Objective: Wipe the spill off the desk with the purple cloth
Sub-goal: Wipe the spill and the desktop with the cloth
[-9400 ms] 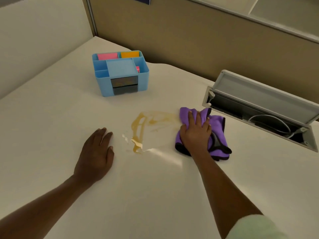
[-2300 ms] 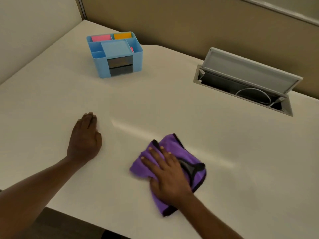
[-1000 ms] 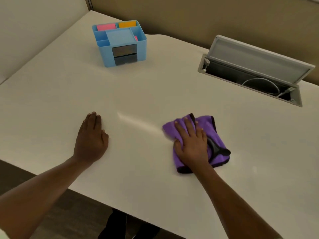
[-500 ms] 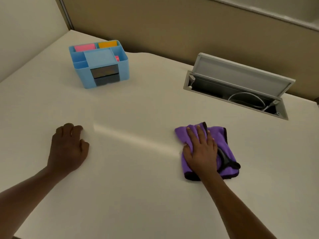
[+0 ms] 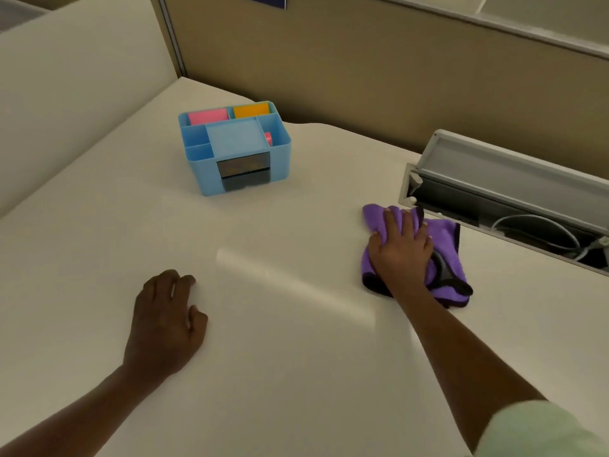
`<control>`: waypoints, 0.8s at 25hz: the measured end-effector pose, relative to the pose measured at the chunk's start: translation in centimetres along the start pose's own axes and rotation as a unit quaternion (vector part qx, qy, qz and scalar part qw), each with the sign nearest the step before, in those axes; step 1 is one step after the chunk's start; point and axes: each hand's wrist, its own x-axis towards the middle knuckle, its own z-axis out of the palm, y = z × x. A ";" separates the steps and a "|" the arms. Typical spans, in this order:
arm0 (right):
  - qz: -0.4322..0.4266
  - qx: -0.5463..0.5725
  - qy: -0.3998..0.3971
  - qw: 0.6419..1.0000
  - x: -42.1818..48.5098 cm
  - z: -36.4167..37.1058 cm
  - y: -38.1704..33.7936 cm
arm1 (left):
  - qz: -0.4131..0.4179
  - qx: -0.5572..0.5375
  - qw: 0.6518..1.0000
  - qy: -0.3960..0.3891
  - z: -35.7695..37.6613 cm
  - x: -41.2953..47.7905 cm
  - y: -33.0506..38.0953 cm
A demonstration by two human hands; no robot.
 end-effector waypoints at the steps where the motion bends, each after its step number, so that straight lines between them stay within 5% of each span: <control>1: 0.047 0.017 -0.003 0.999 1.5 0.6 -3.3 | -0.003 -0.004 1.000 -0.003 0.0 0.1 0.1; 3: 0.064 0.032 -0.021 0.997 2.9 1.7 -9.7 | -0.010 -0.011 1.000 -0.013 -0.1 -0.1 0.3; 12: -0.138 0.027 -0.075 0.987 -6.0 4.8 -25.1 | -0.068 -0.135 0.988 0.011 -1.7 0.4 0.6; 16: -0.343 0.047 -0.119 0.931 -12.9 4.7 -21.4 | -0.105 -0.092 0.989 0.038 -2.7 -2.8 -1.9; 20: -0.315 0.027 -0.109 0.943 -11.5 4.7 -19.7 | -0.144 -0.011 0.990 0.007 -2.8 -5.1 -3.7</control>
